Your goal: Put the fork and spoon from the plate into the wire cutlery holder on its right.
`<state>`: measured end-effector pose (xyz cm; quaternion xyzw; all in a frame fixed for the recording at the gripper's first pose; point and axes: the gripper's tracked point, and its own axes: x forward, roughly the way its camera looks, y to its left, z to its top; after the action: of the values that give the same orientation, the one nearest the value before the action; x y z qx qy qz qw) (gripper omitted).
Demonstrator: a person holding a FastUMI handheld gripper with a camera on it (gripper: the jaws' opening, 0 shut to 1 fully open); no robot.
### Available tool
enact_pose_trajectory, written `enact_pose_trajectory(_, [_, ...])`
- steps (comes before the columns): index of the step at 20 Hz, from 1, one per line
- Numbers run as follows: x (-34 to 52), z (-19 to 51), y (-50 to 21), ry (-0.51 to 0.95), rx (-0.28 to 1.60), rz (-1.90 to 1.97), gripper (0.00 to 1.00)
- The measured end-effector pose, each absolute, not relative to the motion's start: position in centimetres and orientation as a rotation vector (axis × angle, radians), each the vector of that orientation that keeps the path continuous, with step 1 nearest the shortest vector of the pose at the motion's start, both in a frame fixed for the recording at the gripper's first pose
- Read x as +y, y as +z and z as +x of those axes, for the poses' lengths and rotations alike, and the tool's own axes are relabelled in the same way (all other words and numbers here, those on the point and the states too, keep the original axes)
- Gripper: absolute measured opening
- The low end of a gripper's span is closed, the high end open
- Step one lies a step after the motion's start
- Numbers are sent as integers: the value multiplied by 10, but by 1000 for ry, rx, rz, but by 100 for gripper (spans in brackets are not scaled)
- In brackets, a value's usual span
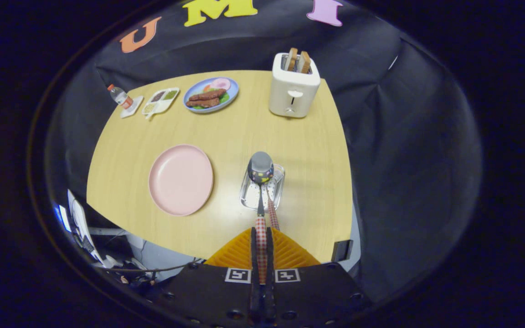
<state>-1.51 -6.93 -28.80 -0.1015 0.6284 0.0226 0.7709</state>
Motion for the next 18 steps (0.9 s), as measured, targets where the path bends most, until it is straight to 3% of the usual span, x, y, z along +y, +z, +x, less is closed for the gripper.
enact_pose_trajectory(12, [-58,-7,-310,-68,1639,-16,4])
enact_pose_trajectory(18, [-55,-13,-316,-6,1782,-128,6])
